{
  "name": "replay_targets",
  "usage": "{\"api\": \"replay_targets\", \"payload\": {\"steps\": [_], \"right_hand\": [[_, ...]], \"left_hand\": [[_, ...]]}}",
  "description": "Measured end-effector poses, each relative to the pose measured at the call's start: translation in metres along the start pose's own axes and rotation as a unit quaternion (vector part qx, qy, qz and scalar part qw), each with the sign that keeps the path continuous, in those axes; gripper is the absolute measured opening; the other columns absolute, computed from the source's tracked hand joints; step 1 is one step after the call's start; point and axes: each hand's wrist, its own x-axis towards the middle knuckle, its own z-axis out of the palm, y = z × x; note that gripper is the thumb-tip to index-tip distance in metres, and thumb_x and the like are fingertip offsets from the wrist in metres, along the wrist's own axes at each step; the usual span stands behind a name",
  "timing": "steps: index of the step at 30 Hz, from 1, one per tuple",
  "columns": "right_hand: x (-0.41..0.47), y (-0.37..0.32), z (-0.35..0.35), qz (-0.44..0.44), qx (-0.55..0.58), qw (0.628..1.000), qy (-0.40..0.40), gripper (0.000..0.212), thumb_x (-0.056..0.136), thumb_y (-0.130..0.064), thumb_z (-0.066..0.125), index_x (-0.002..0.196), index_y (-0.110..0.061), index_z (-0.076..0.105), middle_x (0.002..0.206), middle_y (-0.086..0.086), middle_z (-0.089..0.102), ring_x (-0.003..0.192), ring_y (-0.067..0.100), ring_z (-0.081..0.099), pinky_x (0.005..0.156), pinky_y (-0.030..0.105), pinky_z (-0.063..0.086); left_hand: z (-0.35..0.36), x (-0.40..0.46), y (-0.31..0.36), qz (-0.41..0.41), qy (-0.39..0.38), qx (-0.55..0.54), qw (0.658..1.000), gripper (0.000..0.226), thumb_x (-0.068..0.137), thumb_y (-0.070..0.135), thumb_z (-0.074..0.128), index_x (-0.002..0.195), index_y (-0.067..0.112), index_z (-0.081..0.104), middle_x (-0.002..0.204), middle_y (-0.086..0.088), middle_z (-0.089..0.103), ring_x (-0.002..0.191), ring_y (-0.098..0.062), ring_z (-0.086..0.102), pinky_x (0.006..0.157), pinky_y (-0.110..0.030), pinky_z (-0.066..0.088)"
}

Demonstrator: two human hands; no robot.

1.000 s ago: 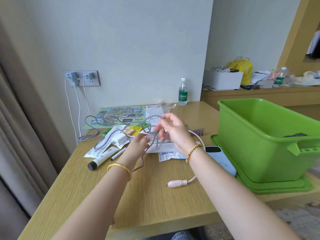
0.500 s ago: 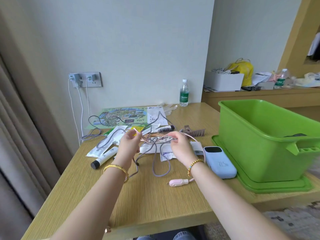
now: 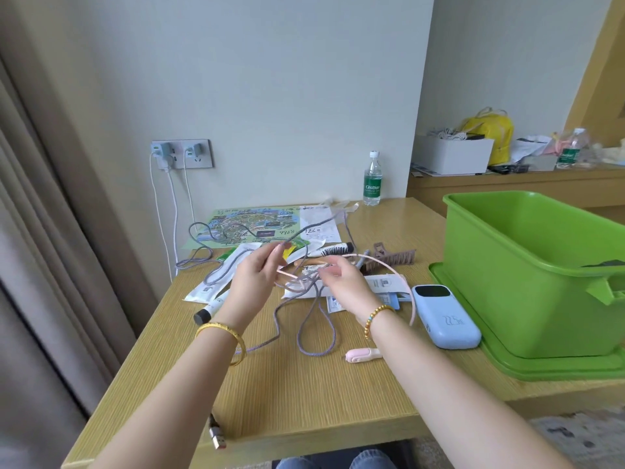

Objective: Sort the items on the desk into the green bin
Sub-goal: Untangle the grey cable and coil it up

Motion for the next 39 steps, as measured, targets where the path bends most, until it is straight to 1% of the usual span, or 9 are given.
{"api": "replay_targets", "payload": {"steps": [8, 12, 15, 18, 21, 24, 28, 33, 39], "right_hand": [[-0.011, -0.004, 0.010, -0.054, -0.095, 0.994, 0.005, 0.030, 0.094, -0.020, 0.046, 0.123, -0.018, 0.052, 0.115, 0.001, 0.058, 0.098, 0.012, 0.054, 0.086, 0.027, 0.046], [-0.017, -0.017, 0.010, -0.042, 0.113, 0.991, -0.054, 0.028, 0.095, -0.021, 0.048, 0.121, -0.016, 0.057, 0.119, -0.001, 0.061, 0.105, 0.008, 0.055, 0.085, 0.023, 0.045], [-0.015, -0.025, 0.005, 0.007, 0.312, 0.949, -0.045, 0.014, 0.095, -0.022, 0.048, 0.093, -0.017, 0.061, 0.089, 0.001, 0.066, 0.085, 0.012, 0.060, 0.079, 0.028, 0.045], [-0.010, -0.025, 0.001, 0.067, 0.297, 0.951, 0.052, 0.018, 0.097, -0.013, 0.043, 0.084, -0.010, 0.054, 0.061, 0.000, 0.047, 0.045, 0.008, 0.044, 0.044, 0.019, 0.040], [-0.008, -0.017, -0.005, 0.122, 0.217, 0.963, 0.100, 0.025, 0.099, -0.008, 0.026, 0.116, -0.006, 0.044, 0.067, 0.003, 0.045, 0.045, 0.011, 0.034, 0.028, 0.014, 0.023], [-0.012, -0.007, -0.013, 0.132, 0.121, 0.980, 0.082, 0.060, 0.094, 0.002, 0.025, 0.146, -0.025, 0.012, 0.090, 0.012, 0.053, 0.048, 0.013, 0.035, 0.034, 0.019, 0.027], [-0.020, 0.007, -0.021, 0.013, -0.120, 0.988, 0.094, 0.078, 0.093, 0.003, 0.032, 0.146, -0.038, -0.007, 0.110, 0.006, 0.051, 0.051, 0.017, 0.042, 0.046, 0.028, 0.034], [-0.013, 0.008, -0.010, -0.065, -0.175, 0.973, 0.135, 0.060, 0.096, -0.016, 0.044, 0.146, -0.019, 0.012, 0.105, 0.006, 0.049, 0.063, 0.017, 0.053, 0.053, 0.031, 0.043], [-0.002, 0.009, 0.015, 0.001, -0.226, 0.974, -0.006, 0.041, 0.089, -0.034, 0.054, 0.123, -0.013, 0.044, 0.107, 0.004, 0.059, 0.093, 0.024, 0.060, 0.078, 0.035, 0.048]], "left_hand": [[-0.006, 0.001, 0.005, -0.111, -0.033, -0.123, 0.986, 0.035, 0.101, 0.028, 0.035, 0.084, 0.013, 0.062, 0.047, 0.008, 0.051, 0.040, -0.008, 0.045, 0.042, -0.015, 0.039], [-0.011, -0.002, 0.004, -0.171, -0.238, -0.078, 0.953, 0.035, 0.098, 0.030, 0.041, 0.084, 0.014, 0.069, 0.057, 0.004, 0.053, 0.046, -0.011, 0.049, 0.049, -0.020, 0.041], [-0.006, -0.011, 0.002, -0.146, -0.349, 0.019, 0.925, 0.031, 0.096, 0.034, 0.044, 0.092, 0.021, 0.072, 0.069, 0.008, 0.060, 0.061, -0.007, 0.055, 0.060, -0.019, 0.048], [0.002, -0.015, -0.001, -0.153, -0.287, 0.054, 0.944, 0.036, 0.097, 0.036, 0.041, 0.090, 0.019, 0.071, 0.070, 0.008, 0.060, 0.063, -0.007, 0.056, 0.062, -0.018, 0.050], [0.007, -0.009, -0.010, -0.201, -0.145, 0.152, 0.957, 0.047, 0.096, 0.044, 0.037, 0.079, 0.011, 0.065, 0.066, -0.003, 0.056, 0.058, -0.016, 0.050, 0.062, -0.027, 0.045], [0.010, -0.005, -0.020, -0.265, -0.087, 0.185, 0.942, 0.053, 0.093, 0.053, 0.037, 0.083, 0.005, 0.056, 0.064, -0.007, 0.053, 0.056, -0.019, 0.047, 0.053, -0.027, 0.038], [0.013, -0.004, -0.035, -0.290, 0.013, 0.110, 0.951, 0.028, 0.091, 0.027, 0.052, 0.103, 0.006, 0.037, 0.074, -0.010, 0.055, 0.059, -0.022, 0.048, 0.057, -0.030, 0.040], [0.014, -0.009, -0.046, -0.196, -0.059, 0.174, 0.963, 0.032, 0.094, 0.006, 0.036, 0.117, 0.012, 0.056, 0.099, -0.003, 0.069, 0.084, -0.021, 0.059, 0.069, -0.026, 0.045], [0.014, -0.018, -0.046, -0.121, -0.109, 0.274, 0.948, 0.033, 0.097, 0.014, 0.039, 0.122, 0.020, 0.060, 0.118, -0.004, 0.063, 0.104, -0.022, 0.059, 0.076, -0.021, 0.039]]}}
